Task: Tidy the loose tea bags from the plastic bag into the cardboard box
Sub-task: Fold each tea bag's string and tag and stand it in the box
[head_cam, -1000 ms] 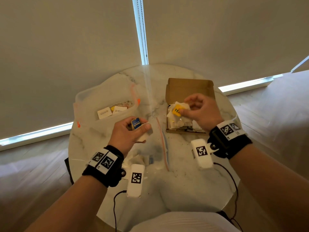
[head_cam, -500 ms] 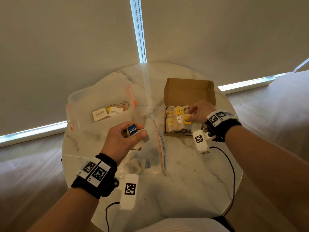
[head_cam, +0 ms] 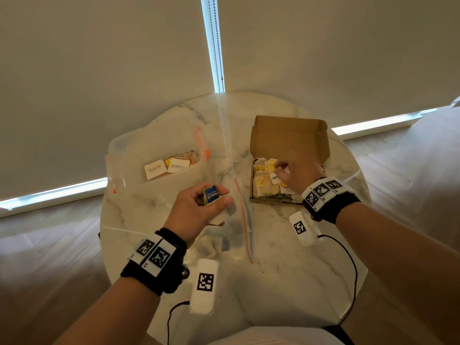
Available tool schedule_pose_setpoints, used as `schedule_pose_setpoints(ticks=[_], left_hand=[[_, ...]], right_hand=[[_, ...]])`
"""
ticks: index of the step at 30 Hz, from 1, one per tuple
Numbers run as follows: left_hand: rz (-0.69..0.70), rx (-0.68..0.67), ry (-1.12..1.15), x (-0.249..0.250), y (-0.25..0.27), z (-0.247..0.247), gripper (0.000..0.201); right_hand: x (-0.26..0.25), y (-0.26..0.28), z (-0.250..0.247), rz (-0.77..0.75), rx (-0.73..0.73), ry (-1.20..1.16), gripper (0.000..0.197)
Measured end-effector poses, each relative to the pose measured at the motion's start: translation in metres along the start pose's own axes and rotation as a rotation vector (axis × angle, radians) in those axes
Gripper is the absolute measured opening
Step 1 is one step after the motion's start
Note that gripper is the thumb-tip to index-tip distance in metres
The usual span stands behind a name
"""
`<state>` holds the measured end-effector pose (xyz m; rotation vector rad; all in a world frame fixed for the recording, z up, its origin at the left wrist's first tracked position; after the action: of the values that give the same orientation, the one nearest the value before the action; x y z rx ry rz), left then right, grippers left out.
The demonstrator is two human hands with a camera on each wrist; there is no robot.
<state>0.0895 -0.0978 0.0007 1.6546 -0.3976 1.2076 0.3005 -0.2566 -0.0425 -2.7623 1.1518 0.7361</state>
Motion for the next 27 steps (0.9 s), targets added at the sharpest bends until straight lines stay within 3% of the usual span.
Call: schedule_pose_setpoints(ticks=[2,5,8,10,12,16,22,27], left_hand=[[-0.050,-0.007,0.054,0.001,0.001,0.003,0.032],[-0.154,-0.066,0.164,0.002,0.005,0.008,0.038],[-0.204,-0.118,0.285,0.006,0.008,0.009,0.039],[-0.219,-0.112,0.351,0.007,0.008,0.007,0.034],[-0.228,-0.105,0.402,0.008,0.010,0.005,0.030],[-0.205,-0.095,0.401,0.011,0.016,0.005,0.028],[-0.138,-0.080,0.300,0.012,0.021,0.008,0.030],[-0.050,-0.035,0.185,0.012,0.022,0.007,0.026]], right_hand=[[-0.041,0.012,-0.013,-0.130,0.057,-0.313,0.012],[-0.094,0.029,-0.019,-0.271,-0.029,-0.622,0.016],[-0.110,0.037,-0.011,-0.263,-0.026,-0.565,0.029],[-0.112,0.045,-0.012,-0.260,0.107,-0.505,0.030],[-0.117,0.056,-0.016,-0.367,0.230,-0.445,0.028],[-0.128,0.068,-0.010,-0.550,0.161,-0.339,0.037],[-0.128,0.072,-0.007,-0.585,0.235,-0.278,0.013],[-0.125,0.074,-0.011,-0.533,0.256,-0.334,0.012]])
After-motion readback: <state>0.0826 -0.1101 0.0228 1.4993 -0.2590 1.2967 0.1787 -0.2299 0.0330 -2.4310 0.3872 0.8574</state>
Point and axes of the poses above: each hand's wrist, its own y-axis away from the middle knuckle, its own z-axis out of the palm, x = y × z, the point moved 3 cm from there along -y, towards the middle knuckle, and after that the axes turned 7 degrees about -z, right-handed, at the moved point
